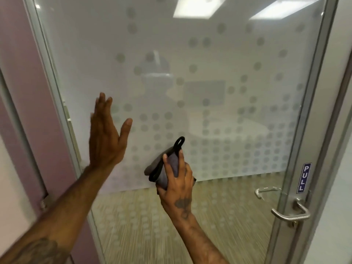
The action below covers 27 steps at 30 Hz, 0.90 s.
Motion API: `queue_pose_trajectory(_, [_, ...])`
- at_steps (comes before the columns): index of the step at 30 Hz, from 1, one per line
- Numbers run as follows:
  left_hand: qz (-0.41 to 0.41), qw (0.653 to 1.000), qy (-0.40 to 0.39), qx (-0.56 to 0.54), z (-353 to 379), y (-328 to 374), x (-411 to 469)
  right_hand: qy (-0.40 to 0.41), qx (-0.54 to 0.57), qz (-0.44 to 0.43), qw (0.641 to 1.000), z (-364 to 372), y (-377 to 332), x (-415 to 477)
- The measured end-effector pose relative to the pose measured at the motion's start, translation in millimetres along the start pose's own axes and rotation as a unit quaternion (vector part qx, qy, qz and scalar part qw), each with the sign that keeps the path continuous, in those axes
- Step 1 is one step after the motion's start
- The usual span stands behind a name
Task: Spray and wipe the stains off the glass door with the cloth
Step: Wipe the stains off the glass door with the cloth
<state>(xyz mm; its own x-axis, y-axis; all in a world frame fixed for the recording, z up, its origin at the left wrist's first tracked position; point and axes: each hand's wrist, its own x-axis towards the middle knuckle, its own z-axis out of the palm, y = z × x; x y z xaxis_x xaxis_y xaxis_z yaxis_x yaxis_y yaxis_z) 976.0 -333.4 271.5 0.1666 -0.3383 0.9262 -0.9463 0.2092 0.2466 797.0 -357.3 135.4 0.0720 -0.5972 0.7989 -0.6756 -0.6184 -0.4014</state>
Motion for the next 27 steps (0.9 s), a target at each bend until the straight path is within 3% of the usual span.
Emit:
queue_pose_trajectory(3, [-0.101,0.990,-0.040,-0.091,-6,28,-61,-0.038,0.109,0.065,0.991,-23,-19,-7])
queue_pose_trajectory(5, [-0.191,0.959,-0.119,-0.171,-8,46,-104,-0.060,0.136,0.116,0.982,-35,-25,-11])
queue_pose_trajectory(7, [-0.311,0.874,-0.198,-0.315,-11,61,-135,-0.071,0.135,0.151,0.977,-48,-30,-17])
queue_pose_trajectory(9, [-0.405,0.744,-0.255,-0.467,-14,74,-155,-0.095,0.094,0.183,0.974,-61,-35,-27])
queue_pose_trajectory(11, [-0.431,0.633,-0.268,-0.584,-16,85,-168,-0.146,0.055,0.217,0.964,-75,-38,-36])
queue_pose_trajectory(13, [-0.441,0.569,-0.269,-0.640,-17,96,-178,-0.183,0.055,0.252,0.949,-89,-37,-44])
queue_pose_trajectory(15, [-0.444,0.573,-0.294,-0.623,-14,108,-187,-0.203,0.078,0.283,0.934,-104,-30,-54])
queue_pose_trajectory(18, [-0.440,0.629,-0.296,-0.569,-2,127,-200,-0.185,0.157,0.288,0.926,-132,-11,-63])
queue_pose_trajectory(21, [-0.457,0.619,-0.286,-0.571,9,153,-211,-0.114,0.204,0.328,0.915,-169,27,-68])
queue_pose_trajectory(23, [-0.460,0.603,-0.305,-0.577,14,176,-215,-0.118,0.244,0.403,0.874,-197,56,-76])
queue_pose_trajectory(25, [-0.454,0.587,-0.333,-0.581,21,207,-220,-0.146,0.353,0.465,0.799,-226,85,-88])
queue_pose_trajectory(27, [-0.456,0.568,-0.354,-0.587,29,238,-228,-0.181,0.450,0.465,0.741,-253,109,-101])
